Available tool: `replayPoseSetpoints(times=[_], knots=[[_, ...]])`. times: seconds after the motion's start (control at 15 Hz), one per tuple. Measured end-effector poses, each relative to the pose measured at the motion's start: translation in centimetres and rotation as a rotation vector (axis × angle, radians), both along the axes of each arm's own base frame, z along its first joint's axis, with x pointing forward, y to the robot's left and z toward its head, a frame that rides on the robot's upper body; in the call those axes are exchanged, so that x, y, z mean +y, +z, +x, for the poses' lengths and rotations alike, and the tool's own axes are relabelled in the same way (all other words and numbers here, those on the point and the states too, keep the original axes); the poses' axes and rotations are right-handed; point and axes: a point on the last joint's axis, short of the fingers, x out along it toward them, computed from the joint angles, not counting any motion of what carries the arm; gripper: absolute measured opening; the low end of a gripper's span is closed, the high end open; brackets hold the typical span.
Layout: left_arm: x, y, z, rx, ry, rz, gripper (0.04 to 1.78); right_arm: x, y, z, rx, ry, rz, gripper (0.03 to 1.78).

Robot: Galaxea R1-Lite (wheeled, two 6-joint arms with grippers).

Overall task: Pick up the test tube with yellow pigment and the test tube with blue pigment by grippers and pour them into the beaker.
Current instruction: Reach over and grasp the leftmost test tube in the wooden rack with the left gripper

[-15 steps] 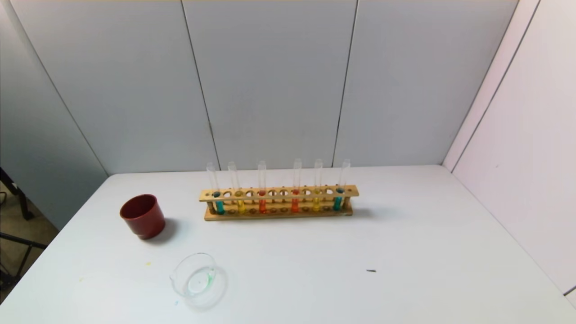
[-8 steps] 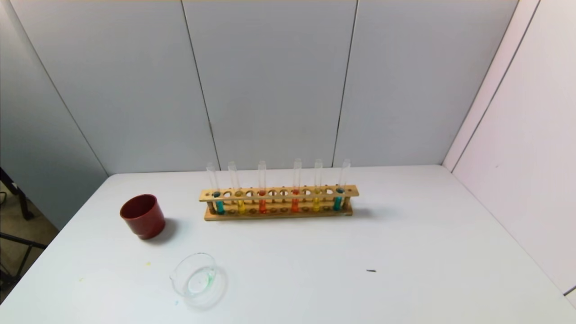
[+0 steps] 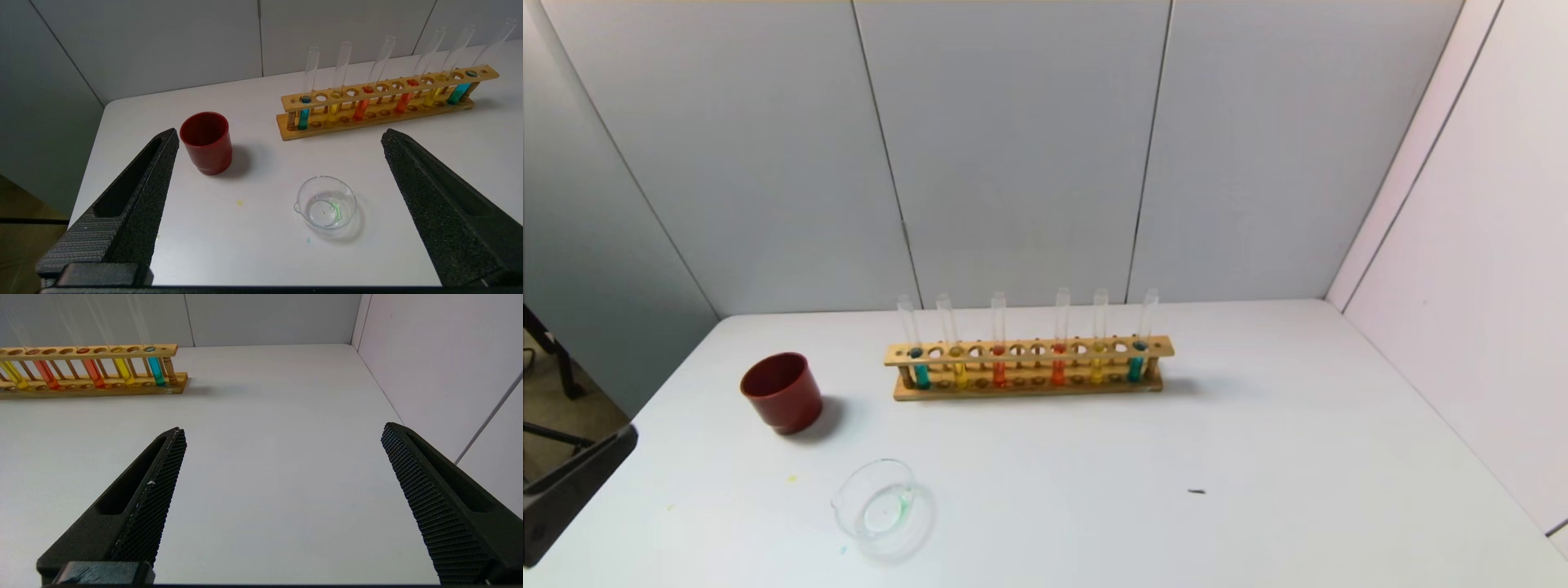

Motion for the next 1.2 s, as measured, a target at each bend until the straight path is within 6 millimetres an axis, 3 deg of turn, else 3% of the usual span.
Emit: replayPoseSetpoints(times=[0.47,0.87,1.2], knots=[[-1.2,2.0,10.0,0.051,-0.059,0.009,1.74,0.0,0.0,0.0,0.000,0.000,0.000,1.74],[-2.5,-0.4,17.3,0.098,-0.058,0.017,1.74,0.0,0.0,0.0,0.000,0.000,0.000,1.74],[-5.5,-4.1,21.5,0.133,-0.059,0.042,1.74,0.0,0.0,0.0,0.000,0.000,0.000,1.74]])
